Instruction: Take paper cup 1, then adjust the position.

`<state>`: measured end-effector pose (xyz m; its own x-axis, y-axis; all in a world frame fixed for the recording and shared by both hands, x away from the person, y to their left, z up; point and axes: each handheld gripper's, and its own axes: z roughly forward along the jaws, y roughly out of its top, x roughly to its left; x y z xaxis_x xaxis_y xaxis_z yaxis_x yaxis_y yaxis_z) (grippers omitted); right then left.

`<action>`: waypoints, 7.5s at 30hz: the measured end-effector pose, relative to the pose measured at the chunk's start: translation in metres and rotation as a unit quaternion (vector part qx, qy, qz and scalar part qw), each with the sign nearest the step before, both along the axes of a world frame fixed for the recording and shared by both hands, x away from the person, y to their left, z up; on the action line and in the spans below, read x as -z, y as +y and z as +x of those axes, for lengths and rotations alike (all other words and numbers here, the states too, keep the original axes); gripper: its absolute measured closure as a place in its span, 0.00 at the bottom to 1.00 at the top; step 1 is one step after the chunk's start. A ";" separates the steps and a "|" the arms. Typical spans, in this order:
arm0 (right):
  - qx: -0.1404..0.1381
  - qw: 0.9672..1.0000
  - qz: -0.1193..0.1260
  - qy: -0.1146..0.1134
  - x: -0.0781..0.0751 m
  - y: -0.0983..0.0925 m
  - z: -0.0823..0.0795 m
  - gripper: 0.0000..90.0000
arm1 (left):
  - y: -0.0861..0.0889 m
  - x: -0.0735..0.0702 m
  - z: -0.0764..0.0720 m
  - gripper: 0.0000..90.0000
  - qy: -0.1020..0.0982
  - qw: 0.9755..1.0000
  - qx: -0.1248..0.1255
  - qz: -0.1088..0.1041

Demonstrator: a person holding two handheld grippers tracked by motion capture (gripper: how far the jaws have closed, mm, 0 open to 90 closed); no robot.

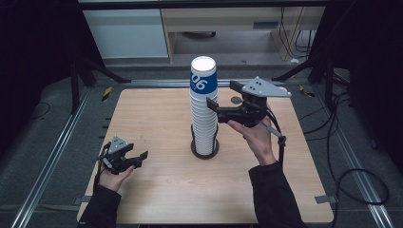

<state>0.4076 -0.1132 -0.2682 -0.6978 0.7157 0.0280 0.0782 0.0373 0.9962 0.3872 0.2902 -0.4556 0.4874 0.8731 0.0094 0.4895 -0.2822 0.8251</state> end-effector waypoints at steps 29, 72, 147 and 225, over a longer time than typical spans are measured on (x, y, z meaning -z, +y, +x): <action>-0.002 1.000 -0.005 0.019 0.005 0.041 0.043 0.10 | 0.000 0.002 0.001 0.32 0.005 1.000 0.002 -0.010; 0.014 1.000 -0.006 -0.024 -0.023 0.046 0.036 0.22 | 0.000 0.003 0.002 0.32 0.009 1.000 0.002 -0.007; 0.080 0.994 -0.068 0.029 0.095 -0.094 -0.025 0.23 | -0.025 -0.007 -0.007 0.32 0.008 0.999 0.043 -0.007; -0.191 0.957 -0.205 0.077 0.142 -0.019 -0.039 0.22 | -0.060 -0.030 -0.026 0.24 0.018 0.982 0.184 -0.047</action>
